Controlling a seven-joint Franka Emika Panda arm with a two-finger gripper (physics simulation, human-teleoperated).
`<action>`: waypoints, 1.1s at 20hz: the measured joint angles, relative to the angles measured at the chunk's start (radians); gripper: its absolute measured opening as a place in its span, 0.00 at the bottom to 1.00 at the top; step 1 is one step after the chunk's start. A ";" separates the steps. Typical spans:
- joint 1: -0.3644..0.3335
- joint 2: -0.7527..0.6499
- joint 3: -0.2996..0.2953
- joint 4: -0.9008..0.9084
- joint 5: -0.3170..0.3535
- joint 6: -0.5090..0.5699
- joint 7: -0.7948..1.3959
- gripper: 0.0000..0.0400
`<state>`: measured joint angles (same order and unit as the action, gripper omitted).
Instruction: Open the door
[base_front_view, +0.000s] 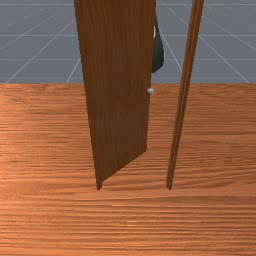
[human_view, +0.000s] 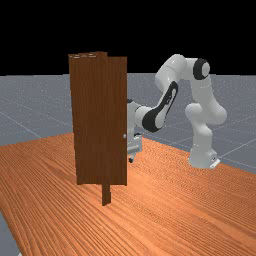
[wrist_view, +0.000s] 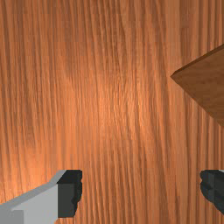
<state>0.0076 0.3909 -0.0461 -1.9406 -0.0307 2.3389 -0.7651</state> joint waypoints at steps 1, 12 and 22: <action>0.000 0.000 0.000 0.000 0.000 0.000 0.000 0.61; 0.006 -0.001 -0.017 -0.002 -0.034 0.002 0.014 0.00; -0.013 -0.039 -0.032 -0.062 -0.001 0.017 0.061 0.00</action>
<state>-0.0053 0.3524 -0.0779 -2.0027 -0.0321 2.3564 -0.7042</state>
